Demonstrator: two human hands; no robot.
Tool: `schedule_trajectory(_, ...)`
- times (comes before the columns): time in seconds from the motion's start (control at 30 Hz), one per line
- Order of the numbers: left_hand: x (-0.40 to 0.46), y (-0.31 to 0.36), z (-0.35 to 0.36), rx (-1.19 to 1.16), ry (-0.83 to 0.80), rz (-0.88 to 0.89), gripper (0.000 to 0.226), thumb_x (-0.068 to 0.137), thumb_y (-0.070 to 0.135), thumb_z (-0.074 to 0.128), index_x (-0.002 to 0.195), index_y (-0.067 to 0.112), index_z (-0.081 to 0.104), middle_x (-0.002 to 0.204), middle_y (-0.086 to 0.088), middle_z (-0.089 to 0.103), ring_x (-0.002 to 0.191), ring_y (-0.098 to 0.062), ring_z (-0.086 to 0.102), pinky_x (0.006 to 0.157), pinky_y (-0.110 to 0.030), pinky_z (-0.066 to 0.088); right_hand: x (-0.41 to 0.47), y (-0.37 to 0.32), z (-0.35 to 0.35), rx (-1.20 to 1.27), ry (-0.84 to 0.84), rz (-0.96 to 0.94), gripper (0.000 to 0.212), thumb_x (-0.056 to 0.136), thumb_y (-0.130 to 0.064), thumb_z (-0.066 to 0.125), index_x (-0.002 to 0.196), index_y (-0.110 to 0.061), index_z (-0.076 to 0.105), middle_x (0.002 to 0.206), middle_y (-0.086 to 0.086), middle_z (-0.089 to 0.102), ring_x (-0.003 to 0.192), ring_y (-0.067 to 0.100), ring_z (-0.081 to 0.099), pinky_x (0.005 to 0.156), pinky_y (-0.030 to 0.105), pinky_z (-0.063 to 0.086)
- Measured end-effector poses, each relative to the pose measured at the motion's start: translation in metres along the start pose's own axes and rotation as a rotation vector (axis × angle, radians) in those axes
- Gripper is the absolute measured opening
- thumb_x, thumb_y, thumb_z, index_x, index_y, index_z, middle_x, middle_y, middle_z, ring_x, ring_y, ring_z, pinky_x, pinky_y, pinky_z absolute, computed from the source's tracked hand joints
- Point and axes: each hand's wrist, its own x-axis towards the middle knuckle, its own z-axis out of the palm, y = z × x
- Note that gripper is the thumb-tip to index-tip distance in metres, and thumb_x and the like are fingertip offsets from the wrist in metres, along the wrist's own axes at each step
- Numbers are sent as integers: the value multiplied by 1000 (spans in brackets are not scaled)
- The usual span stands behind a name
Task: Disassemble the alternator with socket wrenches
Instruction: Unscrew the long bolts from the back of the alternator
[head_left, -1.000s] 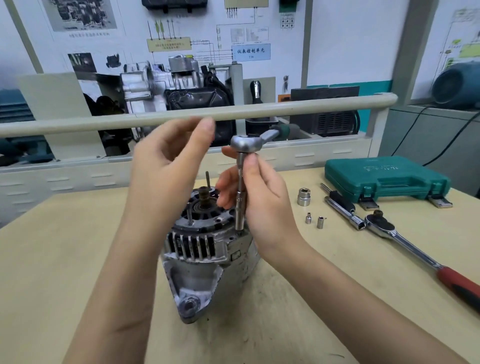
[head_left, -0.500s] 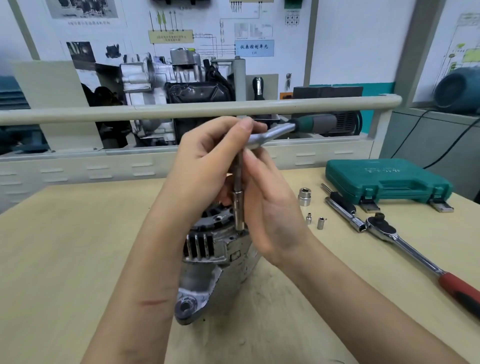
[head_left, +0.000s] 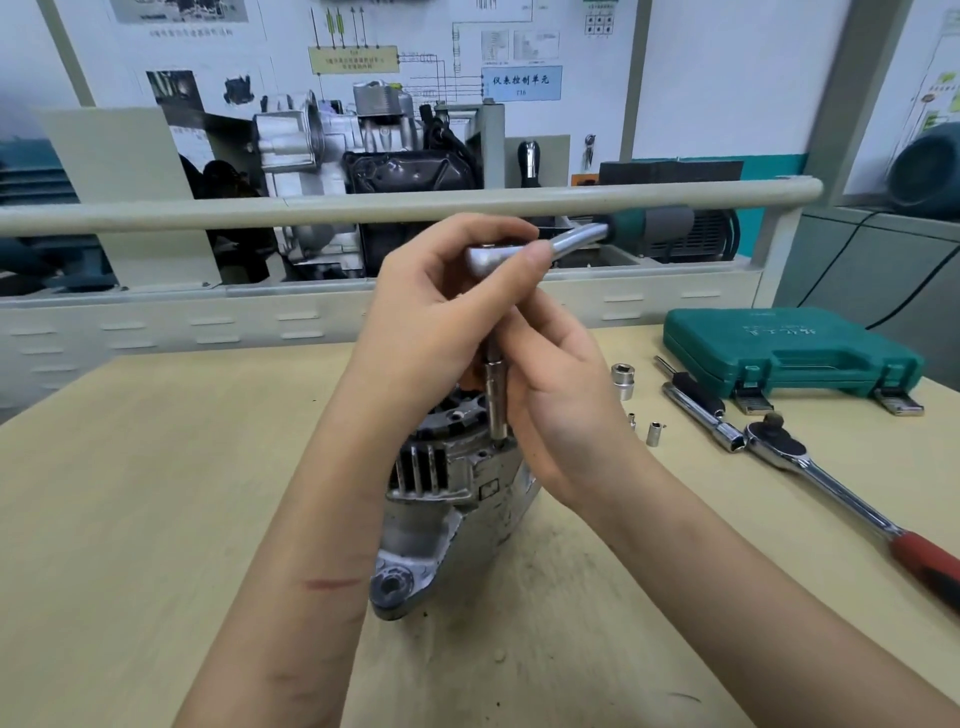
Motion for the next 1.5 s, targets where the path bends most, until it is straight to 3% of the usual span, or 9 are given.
schedule_trajectory(0.13,-1,0,3,-35,24,-11,7,85,24,61,80,27,65,78,-28,59,42,-27,44,31,-21,34,0,2,3,-111,63,-32,22,97,-11,38,91,-18,58,71,3,47,53,6,39,49,16,33)
schedule_trajectory(0.43,3,-6,0,-211,-94,-84,17,80,31,51,87,29,66,77,-2,71,53,-27,41,31,-15,35,1,5,0,-84,22,-62,17,90,-21,41,79,-14,52,56,-13,46,48,4,36,47,15,31)
schedule_trajectory(0.63,3,-9,1,-255,-107,-95,16,79,31,50,86,27,64,73,-7,70,38,-11,39,30,-13,33,1,4,1,-83,40,-50,19,95,-15,39,84,-14,55,56,-11,45,48,4,35,46,15,28)
schedule_trajectory(0.73,1,-5,4,-117,-2,-35,7,80,28,58,82,25,64,66,-27,58,34,-11,42,31,-15,35,0,4,1,-121,62,-38,22,96,-15,39,88,-18,59,64,9,49,55,7,39,48,16,32)
schedule_trajectory(0.83,0,-4,8,229,164,154,4,83,25,64,81,22,64,60,12,56,47,0,51,46,-16,43,0,4,2,-141,75,-12,27,97,-12,40,84,-18,63,85,38,49,75,22,41,60,24,35)
schedule_trajectory(0.97,-3,-1,14,602,345,262,23,79,36,59,90,17,69,67,17,55,74,-7,55,67,-25,44,3,7,0,-97,66,-12,34,92,-15,44,76,-26,72,73,0,61,76,19,46,61,23,39)
schedule_trajectory(1.23,-1,7,4,63,33,-87,8,86,30,60,83,26,64,76,-4,69,44,-8,51,37,-17,37,0,3,2,-42,54,-15,24,95,-17,41,86,-17,63,76,3,60,62,6,54,53,16,44)
schedule_trajectory(1.37,0,7,-5,-21,-53,-128,20,73,37,59,84,22,65,78,-1,67,56,-8,56,42,-15,41,3,-8,-4,-56,-20,71,22,93,-13,42,99,-13,63,96,10,69,88,21,66,82,32,52)
schedule_trajectory(1.5,1,5,-14,-33,-140,-83,31,67,34,57,94,22,64,80,7,65,72,-5,61,61,-18,51,6,-20,-6,-153,-22,52,21,89,-5,46,103,-10,61,96,8,65,88,18,62,76,28,50)
